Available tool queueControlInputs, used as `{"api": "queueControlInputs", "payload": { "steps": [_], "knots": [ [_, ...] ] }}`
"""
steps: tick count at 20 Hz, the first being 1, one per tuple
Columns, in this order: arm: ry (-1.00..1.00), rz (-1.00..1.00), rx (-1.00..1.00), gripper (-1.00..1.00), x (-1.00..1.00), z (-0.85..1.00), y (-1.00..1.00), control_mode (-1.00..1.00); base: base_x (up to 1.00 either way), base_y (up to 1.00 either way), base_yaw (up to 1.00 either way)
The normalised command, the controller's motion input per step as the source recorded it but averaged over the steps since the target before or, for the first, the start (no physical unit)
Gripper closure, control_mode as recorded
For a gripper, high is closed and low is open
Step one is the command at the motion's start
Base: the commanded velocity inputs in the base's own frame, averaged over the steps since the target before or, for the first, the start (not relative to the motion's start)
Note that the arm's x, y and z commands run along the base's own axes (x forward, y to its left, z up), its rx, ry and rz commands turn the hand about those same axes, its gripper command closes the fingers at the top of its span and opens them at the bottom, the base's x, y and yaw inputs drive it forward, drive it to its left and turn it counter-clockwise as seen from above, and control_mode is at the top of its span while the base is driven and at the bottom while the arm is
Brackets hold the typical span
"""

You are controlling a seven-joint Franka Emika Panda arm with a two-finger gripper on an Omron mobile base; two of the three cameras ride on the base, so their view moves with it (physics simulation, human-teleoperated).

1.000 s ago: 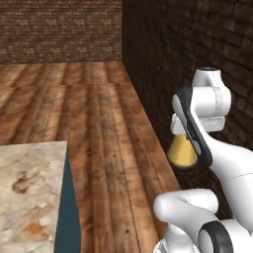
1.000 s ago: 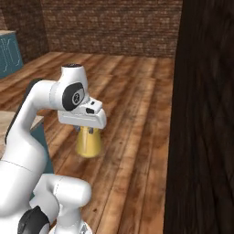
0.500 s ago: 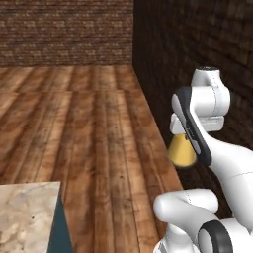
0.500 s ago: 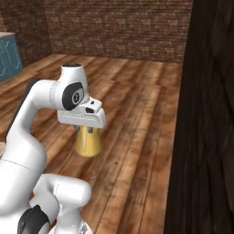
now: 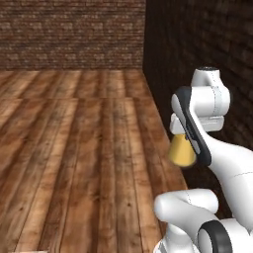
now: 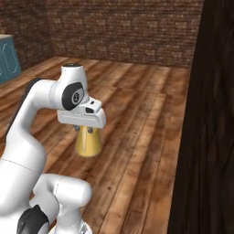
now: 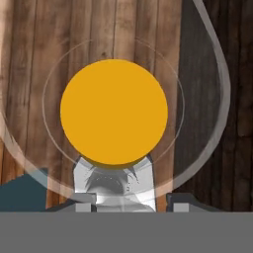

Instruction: There is a tray on the dining counter. Grab the cup, mug, and pitcher and place them on the tray. The pitcher may be placed next to the tray if it cannot fit the tray.

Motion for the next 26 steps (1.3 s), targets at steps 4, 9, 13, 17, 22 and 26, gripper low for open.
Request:
{"api": "queueControlInputs", "payload": {
  "steps": [4,9,13,17,22,26],
  "knots": [
    [0.00,0.00,0.00,1.00,0.00,0.00,0.00,1.00,1.00,-0.27,0.14],
    [0.00,0.00,0.00,1.00,0.00,0.00,0.00,1.00,1.00,-0.23,0.16],
    [0.00,0.00,0.00,1.00,0.00,0.00,0.00,1.00,1.00,-0.05,0.28],
    [0.00,0.00,0.00,1.00,0.00,0.00,0.00,1.00,1.00,0.00,0.37],
    [0.00,0.00,0.00,1.00,0.00,0.00,0.00,1.00,1.00,0.00,0.42],
    [0.00,0.00,0.00,1.00,0.00,0.00,0.00,1.00,1.00,0.00,0.47]
  ]
}}
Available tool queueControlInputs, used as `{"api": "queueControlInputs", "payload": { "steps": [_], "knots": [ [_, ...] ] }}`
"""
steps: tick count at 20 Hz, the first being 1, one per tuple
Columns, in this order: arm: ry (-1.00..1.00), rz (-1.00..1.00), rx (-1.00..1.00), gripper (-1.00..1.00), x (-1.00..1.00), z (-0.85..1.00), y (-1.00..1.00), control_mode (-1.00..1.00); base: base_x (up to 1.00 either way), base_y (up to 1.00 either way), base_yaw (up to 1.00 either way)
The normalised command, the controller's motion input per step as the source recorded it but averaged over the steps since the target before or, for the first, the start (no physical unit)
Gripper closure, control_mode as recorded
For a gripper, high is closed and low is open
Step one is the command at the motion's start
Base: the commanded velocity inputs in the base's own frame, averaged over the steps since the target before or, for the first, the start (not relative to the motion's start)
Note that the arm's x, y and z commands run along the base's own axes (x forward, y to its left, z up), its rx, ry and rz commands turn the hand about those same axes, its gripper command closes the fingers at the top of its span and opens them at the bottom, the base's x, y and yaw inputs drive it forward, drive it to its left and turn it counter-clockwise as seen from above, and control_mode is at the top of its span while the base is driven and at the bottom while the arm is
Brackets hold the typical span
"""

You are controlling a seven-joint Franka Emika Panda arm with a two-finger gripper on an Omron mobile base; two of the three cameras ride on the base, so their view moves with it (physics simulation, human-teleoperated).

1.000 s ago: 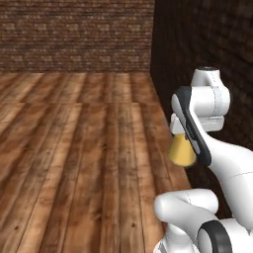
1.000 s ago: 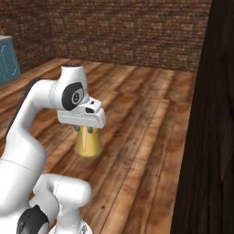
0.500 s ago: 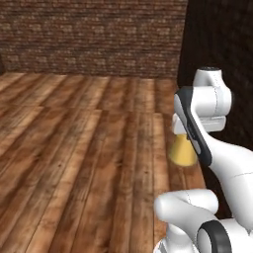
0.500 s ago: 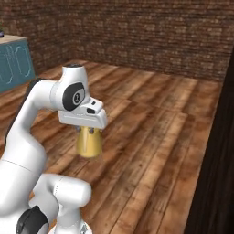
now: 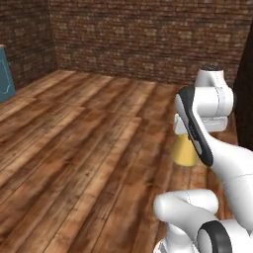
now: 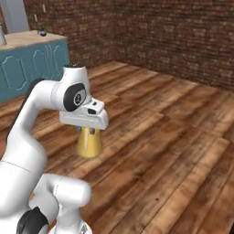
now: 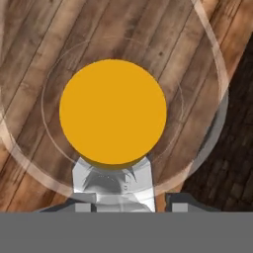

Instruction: There is a tray on the dining counter. Grab the cup, mug, and pitcher and place them on the tray. The pitcher may be placed next to the tray if it cannot fit the tray.

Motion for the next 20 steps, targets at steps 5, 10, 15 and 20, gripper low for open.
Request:
{"api": "queueControlInputs", "payload": {
  "steps": [5,10,15,20],
  "knots": [
    [0.00,0.00,0.00,1.00,0.00,0.00,0.00,1.00,1.00,0.00,0.60],
    [0.00,0.00,0.00,1.00,0.00,0.00,0.00,1.00,1.00,0.00,0.62],
    [0.00,0.00,0.00,1.00,0.00,0.00,0.00,1.00,1.00,0.00,0.61],
    [0.00,0.00,0.00,1.00,0.00,0.00,0.00,1.00,1.00,0.00,0.60]
  ]
}}
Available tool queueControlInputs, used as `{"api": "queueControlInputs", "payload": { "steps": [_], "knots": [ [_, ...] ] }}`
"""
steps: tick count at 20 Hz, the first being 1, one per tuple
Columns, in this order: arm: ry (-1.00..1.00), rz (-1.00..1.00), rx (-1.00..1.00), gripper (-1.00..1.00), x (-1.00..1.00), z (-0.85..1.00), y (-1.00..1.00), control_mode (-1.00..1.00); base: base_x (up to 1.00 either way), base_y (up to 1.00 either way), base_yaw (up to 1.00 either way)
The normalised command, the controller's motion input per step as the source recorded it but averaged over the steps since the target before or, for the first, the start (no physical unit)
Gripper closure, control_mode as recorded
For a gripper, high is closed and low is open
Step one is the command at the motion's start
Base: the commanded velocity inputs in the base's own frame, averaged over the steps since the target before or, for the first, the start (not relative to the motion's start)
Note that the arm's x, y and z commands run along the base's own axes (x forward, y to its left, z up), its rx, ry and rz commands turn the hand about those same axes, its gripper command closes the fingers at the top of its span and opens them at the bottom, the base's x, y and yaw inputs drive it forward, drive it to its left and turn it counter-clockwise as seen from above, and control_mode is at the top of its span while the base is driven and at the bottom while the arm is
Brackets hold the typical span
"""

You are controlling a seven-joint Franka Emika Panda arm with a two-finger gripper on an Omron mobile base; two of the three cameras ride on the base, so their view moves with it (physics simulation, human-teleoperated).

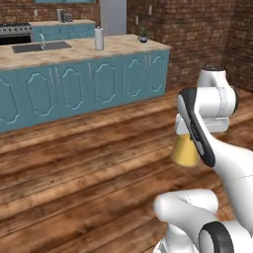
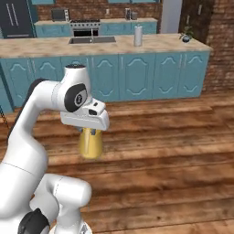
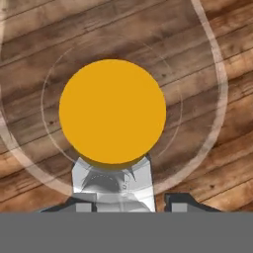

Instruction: There is a tray on the dining counter. Grab the cup, mug, and pitcher and place them on the tray. The pitcher may be placed next to the tray if it cannot fit the tray.

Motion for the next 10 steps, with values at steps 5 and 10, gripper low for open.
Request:
{"api": "queueControlInputs", "payload": {
  "steps": [5,10],
  "knots": [
    [0.00,0.00,0.00,1.00,0.00,0.00,0.00,1.00,1.00,-0.13,0.51],
    [0.00,0.00,0.00,1.00,0.00,0.00,0.00,1.00,1.00,-0.35,0.33]
  ]
}}
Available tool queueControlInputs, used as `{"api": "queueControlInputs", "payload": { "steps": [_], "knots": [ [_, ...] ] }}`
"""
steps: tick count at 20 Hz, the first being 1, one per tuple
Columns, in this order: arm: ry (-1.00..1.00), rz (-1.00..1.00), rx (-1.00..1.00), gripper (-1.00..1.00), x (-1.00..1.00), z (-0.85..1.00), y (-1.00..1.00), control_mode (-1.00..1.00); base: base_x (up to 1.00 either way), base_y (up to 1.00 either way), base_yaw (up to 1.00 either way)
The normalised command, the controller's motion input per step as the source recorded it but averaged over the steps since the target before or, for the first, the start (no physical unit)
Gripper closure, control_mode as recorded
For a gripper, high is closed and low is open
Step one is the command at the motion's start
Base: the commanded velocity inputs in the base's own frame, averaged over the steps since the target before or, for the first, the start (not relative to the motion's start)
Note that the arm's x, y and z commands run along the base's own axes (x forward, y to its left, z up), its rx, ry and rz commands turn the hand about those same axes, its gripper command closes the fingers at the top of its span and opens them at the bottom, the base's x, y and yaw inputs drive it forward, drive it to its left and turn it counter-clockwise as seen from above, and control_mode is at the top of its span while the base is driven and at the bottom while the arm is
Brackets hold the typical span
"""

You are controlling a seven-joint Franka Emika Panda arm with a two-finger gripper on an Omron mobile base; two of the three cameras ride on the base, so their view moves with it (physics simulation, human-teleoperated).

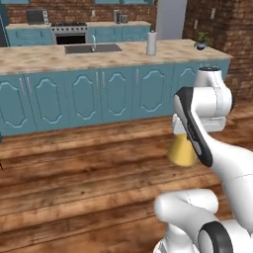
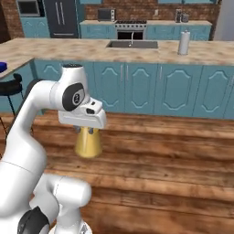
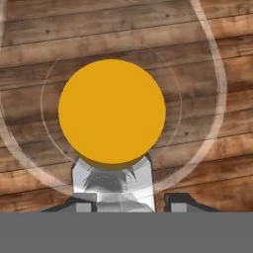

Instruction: There is a tray on the dining counter. Grab the cup, mug, and pitcher and place them on the tray. The pitcher may be placed next to the tray if it cannot fit the tray.

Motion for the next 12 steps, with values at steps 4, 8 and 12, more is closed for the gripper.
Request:
{"api": "queueControlInputs", "payload": {
  "steps": [4,8,12],
  "knots": [
    [0.00,0.00,0.00,1.00,0.00,0.00,0.00,1.00,1.00,-0.31,0.28],
    [0.00,0.00,0.00,1.00,0.00,0.00,0.00,1.00,1.00,-0.16,0.33],
    [0.00,0.00,0.00,1.00,0.00,0.00,0.00,1.00,1.00,-0.17,0.34]
  ]
}}
